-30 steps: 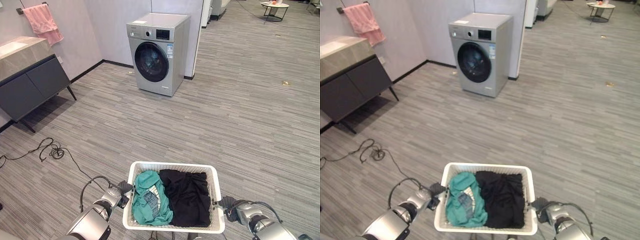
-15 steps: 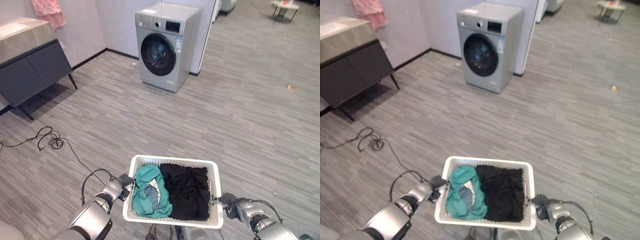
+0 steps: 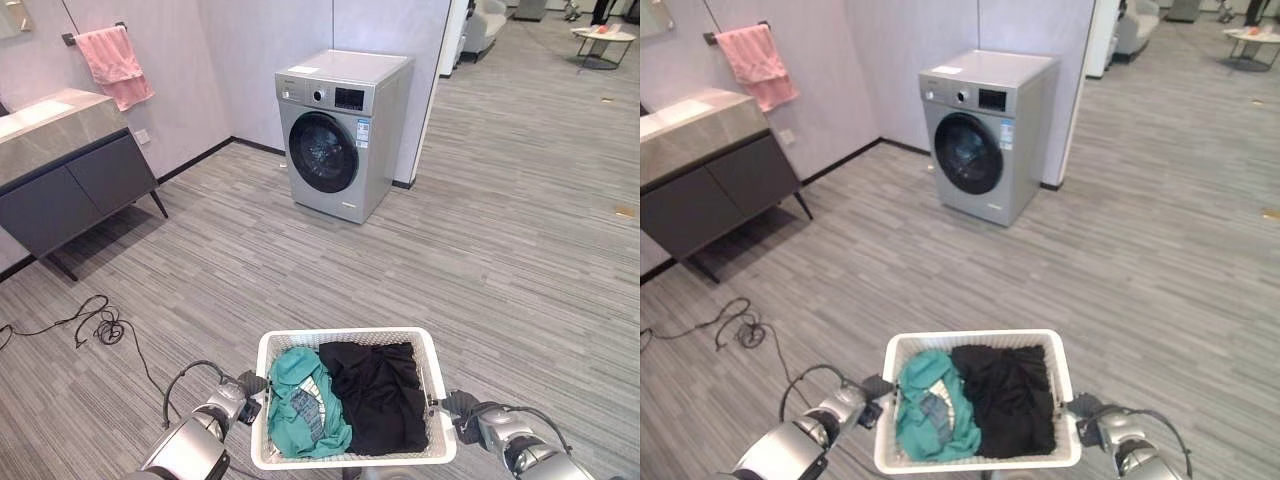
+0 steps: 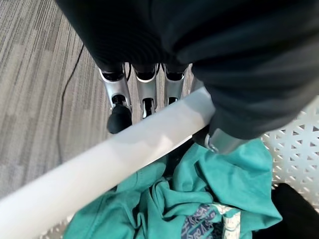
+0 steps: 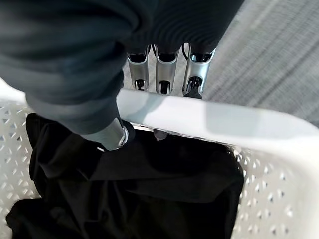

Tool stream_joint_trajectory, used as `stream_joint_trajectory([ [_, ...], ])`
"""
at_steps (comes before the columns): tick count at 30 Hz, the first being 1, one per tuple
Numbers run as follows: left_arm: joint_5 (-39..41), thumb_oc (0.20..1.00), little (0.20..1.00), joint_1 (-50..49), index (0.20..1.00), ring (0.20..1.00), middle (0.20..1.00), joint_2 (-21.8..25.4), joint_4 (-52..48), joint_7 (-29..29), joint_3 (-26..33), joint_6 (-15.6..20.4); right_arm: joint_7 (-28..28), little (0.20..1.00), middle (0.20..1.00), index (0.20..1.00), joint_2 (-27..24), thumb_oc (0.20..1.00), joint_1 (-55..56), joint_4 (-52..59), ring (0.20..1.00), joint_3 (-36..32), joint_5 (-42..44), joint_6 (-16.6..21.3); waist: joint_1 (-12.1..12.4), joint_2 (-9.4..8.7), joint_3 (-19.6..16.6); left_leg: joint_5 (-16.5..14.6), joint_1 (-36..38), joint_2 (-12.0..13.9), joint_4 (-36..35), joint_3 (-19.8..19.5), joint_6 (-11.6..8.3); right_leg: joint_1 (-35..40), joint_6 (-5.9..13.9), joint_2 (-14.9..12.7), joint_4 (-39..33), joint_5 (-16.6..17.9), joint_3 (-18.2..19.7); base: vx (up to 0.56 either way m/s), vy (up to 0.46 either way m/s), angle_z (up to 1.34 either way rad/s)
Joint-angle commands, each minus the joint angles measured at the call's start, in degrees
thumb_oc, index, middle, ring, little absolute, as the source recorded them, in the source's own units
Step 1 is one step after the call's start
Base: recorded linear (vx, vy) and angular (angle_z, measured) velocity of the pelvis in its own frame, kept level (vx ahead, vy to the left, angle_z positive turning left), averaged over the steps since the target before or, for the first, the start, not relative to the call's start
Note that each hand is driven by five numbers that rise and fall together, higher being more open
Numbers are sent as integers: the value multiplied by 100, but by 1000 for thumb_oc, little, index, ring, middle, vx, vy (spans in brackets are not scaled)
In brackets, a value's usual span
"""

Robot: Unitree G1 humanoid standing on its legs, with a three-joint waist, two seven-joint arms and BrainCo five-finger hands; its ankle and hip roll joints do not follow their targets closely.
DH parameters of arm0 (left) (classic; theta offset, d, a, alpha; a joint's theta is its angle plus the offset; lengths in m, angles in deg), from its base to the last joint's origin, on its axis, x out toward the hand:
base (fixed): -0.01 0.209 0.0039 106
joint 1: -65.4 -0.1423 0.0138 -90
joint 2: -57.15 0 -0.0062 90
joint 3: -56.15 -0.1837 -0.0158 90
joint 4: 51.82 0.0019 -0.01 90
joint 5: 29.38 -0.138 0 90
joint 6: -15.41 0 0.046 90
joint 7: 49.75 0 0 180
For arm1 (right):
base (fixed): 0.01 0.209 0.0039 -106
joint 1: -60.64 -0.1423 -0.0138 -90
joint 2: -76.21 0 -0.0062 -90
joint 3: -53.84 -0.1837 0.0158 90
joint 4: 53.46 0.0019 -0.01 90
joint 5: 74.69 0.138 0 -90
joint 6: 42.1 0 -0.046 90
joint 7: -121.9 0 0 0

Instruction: Grab the laundry basket,head to the washer,open it,put in the laundry and shut it.

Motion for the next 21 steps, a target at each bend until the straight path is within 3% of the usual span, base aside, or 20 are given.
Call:
stream_joint_trajectory([
  [1, 163, 200, 200, 339, 200, 200, 200, -57, -321, 169, 91, 342, 84, 200, 200, 200, -82, 200, 129, 250, 200, 121, 71, 103, 47, 103, 63, 263, -75, -740, -1979, 521, 798, -76, 692, -25, -274, -113, 523, 204, -46, 19],
  [2, 157, 200, 200, 319, 200, 200, 200, -46, -325, 158, 100, 343, 101, 200, 200, 200, -80, 200, 139, 309, 200, 134, 50, 108, 75, 104, 61, 139, -146, -753, -2335, 511, 894, -25, 729, -40, -270, -149, 519, 249, -12, 15],
  [3, 142, 200, 200, 301, 200, 200, 200, -23, -323, 144, 111, 361, 106, 200, 200, 200, -90, 200, 134, 407, 200, 180, 9, 115, 113, 140, 71, 240, -275, -744, -2914, 442, 947, 40, 756, -9, -272, -208, 540, 264, 7, 6],
  [6, 182, 200, 200, 242, 200, 200, 200, 90, -343, 102, 161, 420, 106, 200, 200, 200, -44, 200, 11, 460, 200, 306, -84, 181, 378, 261, 208, 1068, -674, -526, -4463, -183, 826, 376, 746, 155, -200, -521, 860, 319, 37, -15],
  [8, 221, 200, 200, 217, 200, 200, 200, 111, -360, 96, 173, 438, 110, 200, 200, 200, -17, 200, -17, 445, 200, 334, -96, 199, 423, 279, 237, 1225, -758, -398, -4692, -227, 778, 447, 730, 164, -183, -566, 939, 315, 4, -90],
  [9, 271, 200, 200, 147, 200, 200, 200, 142, -405, 124, 148, 445, 139, 200, 200, 200, 40, 200, -84, 345, 200, 379, -110, 193, 545, 342, 244, 1433, -764, -230, -4848, -77, 732, 639, 719, 238, -130, -786, 1075, 500, -10, -113],
  [10, 316, 200, 200, 85, 200, 200, 200, 138, -449, 97, 152, 436, 138, 200, 200, 200, 57, 200, -62, 400, 200, 380, -123, 173, 594, 382, 182, 1439, -694, -223, -4807, -43, 769, 689, 740, 278, -106, -875, 1142, 722, 67, -110],
  [11, 297, 200, 200, 11, 200, 200, 200, 117, -487, 66, 160, 460, 132, 200, 200, 200, 96, 200, -1, 457, 200, 294, -71, 164, 711, 416, 93, 1511, -731, -357, -4540, -257, 829, 912, 750, 223, -72, -1084, 1254, 806, 215, -79],
  [14, 217, 200, 200, -222, 200, 200, 200, 29, -547, 106, 132, 491, 281, 200, 200, 200, 201, 200, 249, 430, 200, 140, -150, 164, 785, 332, -179, 1056, -742, -754, -4027, -34, 1060, 1039, 992, -228, 432, -1217, 1237, 731, 258, -20],
  [16, 197, 200, 200, -258, 200, 200, 200, 38, -572, 92, 112, 490, 298, 200, 200, 200, 244, 200, 275, 339, 200, 91, -227, 179, 819, 295, -225, 779, -542, -946, -3957, 121, 1229, 726, 1182, -449, 1232, -763, 1198, 442, 159, -22],
  [17, 203, 200, 200, -268, 200, 200, 200, 9, -570, 110, 87, 482, 294, 200, 200, 200, 247, 200, 249, 306, 200, 84, -262, 184, 829, 335, -235, 734, -486, -970, -3973, 161, 1275, 509, 1258, -444, 1603, -482, 1199, 180, 67, -44],
  [18, 203, 200, 200, -268, 200, 200, 200, 9, -570, 110, 86, 482, 294, 200, 200, 200, 247, 200, 250, 306, 200, 84, -262, 184, 831, 334, -237, 733, -489, -970, -3972, 162, 1275, 506, 1258, -444, 1605, -483, 1201, 411, 133, -35],
  [19, 174, 200, 200, -280, 200, 200, 200, -6, -600, 88, 27, 473, 286, 200, 200, 200, 286, 200, 248, 301, 200, 41, -209, 198, 750, 439, -157, 530, -198, -1043, -4053, 225, 1415, 54, 1424, -331, 2534, 174, 1062, 322, 93, -21],
  [20, 174, 200, 200, -280, 200, 200, 200, -6, -600, 87, 27, 473, 286, 200, 200, 200, 285, 200, 248, 300, 200, 41, -209, 198, 749, 437, -158, 526, -203, -1046, -4046, 226, 1416, 48, 1425, -334, 2545, 167, 1063, 426, 93, -2],
  [21, 132, 200, 200, -241, 200, 200, 200, 0, -565, 101, -22, 464, 271, 200, 200, 200, 281, 200, 245, 316, 200, 31, -148, 204, 637, 448, -97, 495, -82, -1087, -4072, 134, 1426, -194, 1401, 18, 2680, 18, 1221, 214, 2, 21],
])
